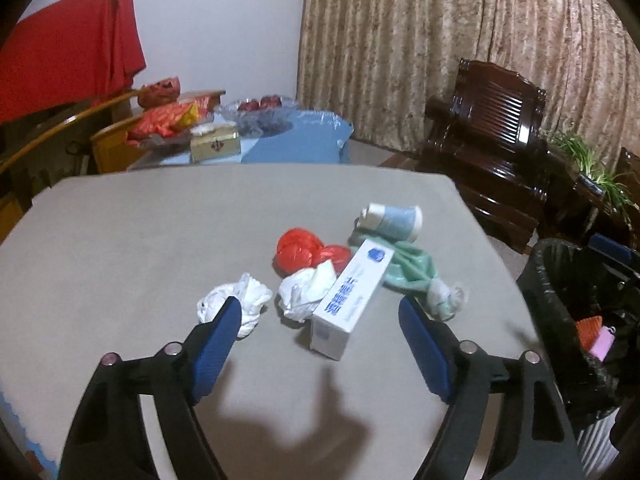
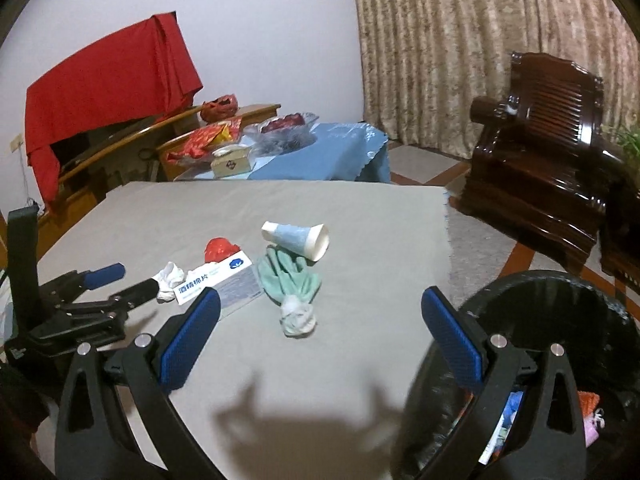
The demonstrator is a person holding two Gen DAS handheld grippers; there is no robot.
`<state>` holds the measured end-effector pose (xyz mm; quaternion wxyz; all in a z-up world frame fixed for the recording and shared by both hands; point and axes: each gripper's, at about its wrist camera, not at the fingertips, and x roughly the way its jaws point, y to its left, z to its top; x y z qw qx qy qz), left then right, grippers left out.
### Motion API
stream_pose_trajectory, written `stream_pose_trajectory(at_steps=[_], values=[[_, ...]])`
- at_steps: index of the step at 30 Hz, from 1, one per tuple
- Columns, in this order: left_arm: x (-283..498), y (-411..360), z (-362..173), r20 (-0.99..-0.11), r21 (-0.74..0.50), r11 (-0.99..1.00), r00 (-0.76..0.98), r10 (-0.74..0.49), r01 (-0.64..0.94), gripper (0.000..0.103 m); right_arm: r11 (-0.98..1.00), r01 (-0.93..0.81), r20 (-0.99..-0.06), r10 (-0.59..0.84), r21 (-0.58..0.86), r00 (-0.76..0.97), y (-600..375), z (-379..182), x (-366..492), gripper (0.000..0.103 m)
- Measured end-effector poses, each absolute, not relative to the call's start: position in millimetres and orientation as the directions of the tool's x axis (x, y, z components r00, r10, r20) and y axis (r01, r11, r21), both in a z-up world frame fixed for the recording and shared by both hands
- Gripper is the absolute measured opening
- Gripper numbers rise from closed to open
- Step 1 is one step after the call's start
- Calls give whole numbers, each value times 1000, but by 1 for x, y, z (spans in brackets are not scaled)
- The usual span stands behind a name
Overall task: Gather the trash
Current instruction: 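Move both tools back over the table toward the remaining items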
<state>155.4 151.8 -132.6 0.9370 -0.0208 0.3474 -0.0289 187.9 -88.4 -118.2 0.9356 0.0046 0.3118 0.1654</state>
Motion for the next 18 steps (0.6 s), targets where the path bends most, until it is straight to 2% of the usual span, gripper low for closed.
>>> stream_pose_trajectory(at_steps=[12,14,18], values=[[194,151,-175,-708,-88,993,696,-119,80,66,948,-306,-638,289,87,714,-68,-149,221,98],[199,148,-180,-719,-93,991,682,-132,94,62,949,-304,-644,285,85,710,-68,-153,224,98],[203,141,-186,-735,-90,988,661,-151,126,42,950,-301,-649,283,87,706,-68,-156,228,98]])
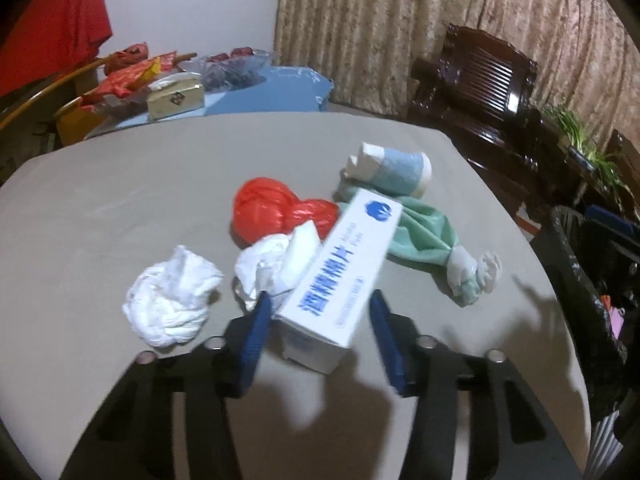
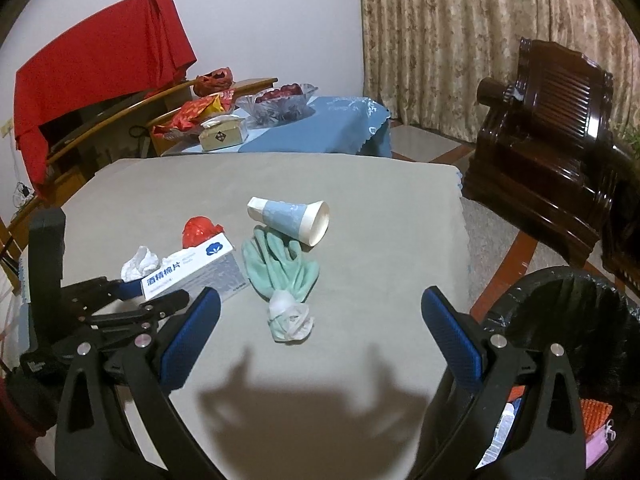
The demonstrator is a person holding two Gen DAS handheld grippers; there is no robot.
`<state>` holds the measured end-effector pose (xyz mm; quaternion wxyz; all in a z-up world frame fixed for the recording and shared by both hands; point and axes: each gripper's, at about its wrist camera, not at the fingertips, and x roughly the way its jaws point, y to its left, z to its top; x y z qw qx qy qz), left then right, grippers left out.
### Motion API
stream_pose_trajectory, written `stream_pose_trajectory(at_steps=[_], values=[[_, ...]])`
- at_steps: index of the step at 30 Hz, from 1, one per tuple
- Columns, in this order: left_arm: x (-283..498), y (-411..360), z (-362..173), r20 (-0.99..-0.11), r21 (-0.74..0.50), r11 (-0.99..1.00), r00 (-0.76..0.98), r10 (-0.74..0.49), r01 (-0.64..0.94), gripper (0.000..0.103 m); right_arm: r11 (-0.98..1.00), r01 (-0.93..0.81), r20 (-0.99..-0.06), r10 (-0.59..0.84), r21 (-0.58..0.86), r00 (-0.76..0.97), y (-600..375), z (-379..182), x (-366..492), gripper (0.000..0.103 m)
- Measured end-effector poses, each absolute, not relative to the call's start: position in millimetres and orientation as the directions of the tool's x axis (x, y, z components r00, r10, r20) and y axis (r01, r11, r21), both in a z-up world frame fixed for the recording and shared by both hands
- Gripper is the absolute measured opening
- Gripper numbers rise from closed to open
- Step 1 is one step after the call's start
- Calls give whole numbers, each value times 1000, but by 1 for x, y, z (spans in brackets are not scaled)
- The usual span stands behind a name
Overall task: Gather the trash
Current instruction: 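Move both tools back over the table toward the remaining items, then grasp the white alcohol-pad box with the left gripper while the right gripper grasps the green glove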
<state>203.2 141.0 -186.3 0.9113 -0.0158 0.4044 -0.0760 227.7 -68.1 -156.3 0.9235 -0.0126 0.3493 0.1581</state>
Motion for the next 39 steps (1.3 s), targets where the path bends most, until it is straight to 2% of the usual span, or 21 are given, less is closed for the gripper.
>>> stream_pose_trajectory(at_steps=[8,12,17,18,20,32,39], values=[[192,131,-181,-749,-133,987,642,-163,95,38,951,-300,-653,277,80,704,-71,-160,229,98],[198,128,-186,-766,-172,981,614,-191,90,47,953,-293,-656,274,83,704,-74,-161,231,98],[212,117,-188,-769,-166,981,609,-194,102,47,956,-283,-652,264,79,711,-80,-158,229,98],[212,115,-189,-770,-160,982,609,-190,105,47,957,-280,-651,263,80,712,-80,-158,228,98],[214,112,-191,-772,-154,983,608,-185,104,35,958,-274,-649,259,82,715,-83,-156,228,98],[180,127,-149,-691,-159,984,704,-166,76,33,952,-294,-633,279,84,722,-76,-153,231,98],[183,151,-146,-694,-143,989,711,-118,24,33,942,-325,-641,304,89,705,-49,-163,244,98]])
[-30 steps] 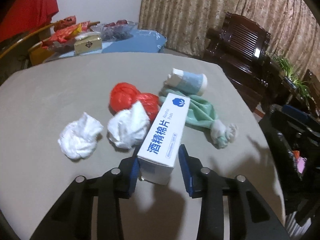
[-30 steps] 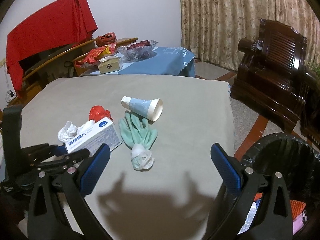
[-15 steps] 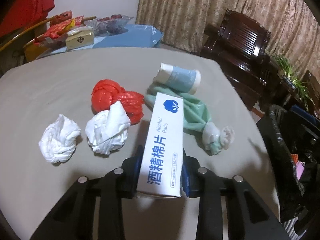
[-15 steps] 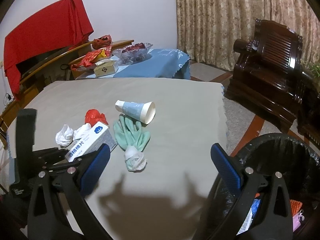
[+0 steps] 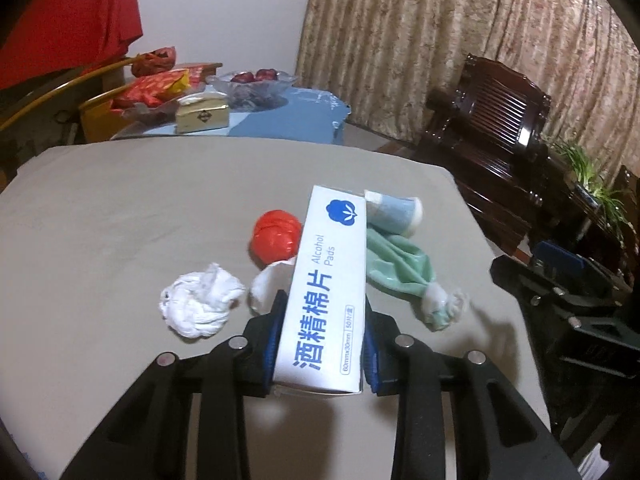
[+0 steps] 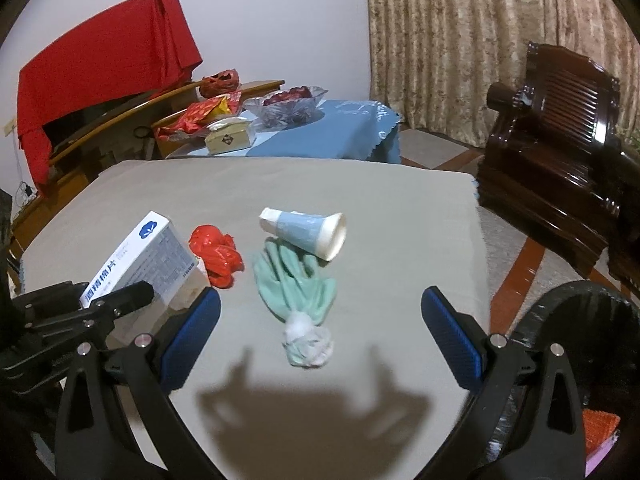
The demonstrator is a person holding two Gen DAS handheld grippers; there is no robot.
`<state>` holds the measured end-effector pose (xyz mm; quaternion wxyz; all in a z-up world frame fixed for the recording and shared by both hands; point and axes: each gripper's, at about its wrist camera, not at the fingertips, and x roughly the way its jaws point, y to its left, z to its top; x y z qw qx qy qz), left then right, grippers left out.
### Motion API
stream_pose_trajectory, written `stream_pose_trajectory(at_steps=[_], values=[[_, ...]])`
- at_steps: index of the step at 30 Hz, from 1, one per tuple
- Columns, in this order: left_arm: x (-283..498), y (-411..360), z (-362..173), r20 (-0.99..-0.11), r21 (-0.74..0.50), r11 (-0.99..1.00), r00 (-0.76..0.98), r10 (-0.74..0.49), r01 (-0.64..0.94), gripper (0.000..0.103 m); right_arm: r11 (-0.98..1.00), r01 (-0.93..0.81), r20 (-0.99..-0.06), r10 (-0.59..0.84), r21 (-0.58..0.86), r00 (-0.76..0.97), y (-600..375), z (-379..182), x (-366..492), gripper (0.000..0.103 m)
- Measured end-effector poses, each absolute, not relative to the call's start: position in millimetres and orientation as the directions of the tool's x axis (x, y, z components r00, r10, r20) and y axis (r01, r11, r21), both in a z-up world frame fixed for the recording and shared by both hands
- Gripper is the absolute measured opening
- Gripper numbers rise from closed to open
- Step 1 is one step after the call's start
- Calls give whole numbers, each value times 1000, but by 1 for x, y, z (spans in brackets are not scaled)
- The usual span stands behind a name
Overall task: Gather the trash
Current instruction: 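Grasp the white alcohol-pad box with the left gripper while the right gripper grasps the green glove, then carry the alcohol-pad box and green glove over the bin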
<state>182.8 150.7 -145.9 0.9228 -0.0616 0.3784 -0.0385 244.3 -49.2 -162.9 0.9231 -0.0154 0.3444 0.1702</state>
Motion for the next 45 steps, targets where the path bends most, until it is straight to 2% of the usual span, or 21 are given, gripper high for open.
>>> stream_pose_trajectory(at_steps=[3,7,14,17,19,22,37,45], values=[[185,154,-149,-700,-140,990,705,-114,21,33,944,-319,-665,292,85,687,-39,-176,255,96],[184,157,-150,-703,-148,989,701,-116,16,33,947,-313,-713,272,76,647,-30,-197,270,80],[186,159,-152,-710,-145,989,694,-113,14,33,947,-314,-763,248,62,596,-16,-223,285,76],[185,157,-152,-712,-142,990,693,-111,13,33,943,-328,-781,247,58,573,-11,-231,287,62],[186,157,-153,-714,-141,990,691,-112,14,33,940,-335,-793,255,69,553,-11,-236,288,47],[186,156,-154,-716,-142,990,689,-112,13,33,934,-350,-793,266,72,548,-10,-236,284,32],[184,150,-141,-702,-137,990,704,-108,15,33,897,-403,-704,406,184,583,-33,-171,249,28],[176,140,-122,-682,-125,992,724,-103,24,33,897,-395,-651,421,197,631,-47,-134,228,28]])
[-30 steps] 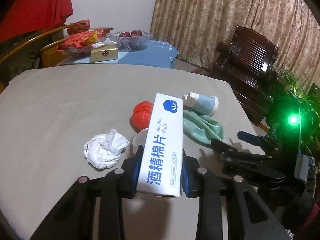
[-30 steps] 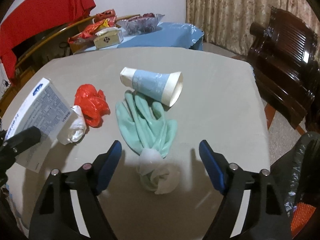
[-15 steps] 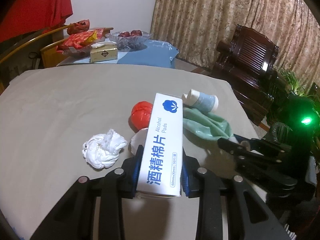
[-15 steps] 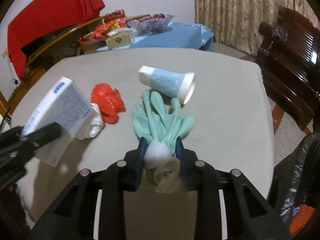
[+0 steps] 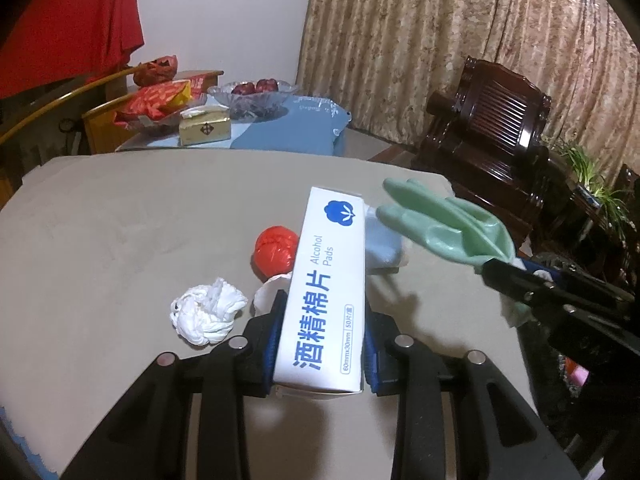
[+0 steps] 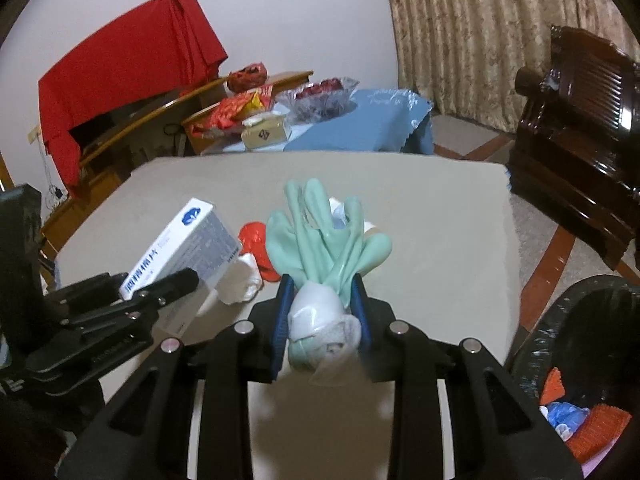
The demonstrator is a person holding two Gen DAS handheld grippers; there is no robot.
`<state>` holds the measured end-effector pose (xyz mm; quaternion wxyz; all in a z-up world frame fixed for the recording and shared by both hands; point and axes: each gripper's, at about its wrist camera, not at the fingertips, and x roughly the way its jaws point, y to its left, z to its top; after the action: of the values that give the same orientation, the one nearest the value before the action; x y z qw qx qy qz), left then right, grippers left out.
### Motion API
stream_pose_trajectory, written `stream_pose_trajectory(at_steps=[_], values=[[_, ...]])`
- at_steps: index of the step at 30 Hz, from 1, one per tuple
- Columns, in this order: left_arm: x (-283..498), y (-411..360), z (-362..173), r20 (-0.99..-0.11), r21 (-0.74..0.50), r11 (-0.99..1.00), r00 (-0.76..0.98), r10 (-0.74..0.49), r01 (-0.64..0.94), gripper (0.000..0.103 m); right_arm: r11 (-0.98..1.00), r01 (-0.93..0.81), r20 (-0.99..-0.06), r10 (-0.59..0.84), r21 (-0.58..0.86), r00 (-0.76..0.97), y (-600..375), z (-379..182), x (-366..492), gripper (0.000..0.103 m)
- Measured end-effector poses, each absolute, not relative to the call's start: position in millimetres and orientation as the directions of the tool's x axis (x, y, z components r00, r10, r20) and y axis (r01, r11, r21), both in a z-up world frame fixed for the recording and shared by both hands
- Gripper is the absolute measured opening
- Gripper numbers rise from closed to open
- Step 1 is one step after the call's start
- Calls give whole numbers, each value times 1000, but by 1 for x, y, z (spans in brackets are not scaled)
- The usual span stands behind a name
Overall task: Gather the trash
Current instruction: 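Carry the alcohol-pad box and green glove over the bin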
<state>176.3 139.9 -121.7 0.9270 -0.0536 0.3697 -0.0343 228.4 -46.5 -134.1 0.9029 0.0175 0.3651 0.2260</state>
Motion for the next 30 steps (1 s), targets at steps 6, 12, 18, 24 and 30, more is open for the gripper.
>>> stream_pose_trajectory(at_steps=[6,12,18,24,30], values=[[171,125,-107,-664,-124,991,739,-116,44,33,907,-381,-628,404,180,665,-61,-114,216,28],[162,104,-98,-649,-119,989,747,-140,82,33,915,-361,-604,392,178,694,-79,-96,203,28],[157,82,-88,-637,-120,985,751,-173,125,32,924,-339,-582,375,175,722,-103,-81,188,28],[152,53,-79,-624,-120,976,751,-216,180,32,937,-303,-560,347,174,752,-132,-70,173,28],[151,20,-74,-617,-126,961,740,-269,245,32,953,-252,-547,304,171,780,-166,-66,157,28]])
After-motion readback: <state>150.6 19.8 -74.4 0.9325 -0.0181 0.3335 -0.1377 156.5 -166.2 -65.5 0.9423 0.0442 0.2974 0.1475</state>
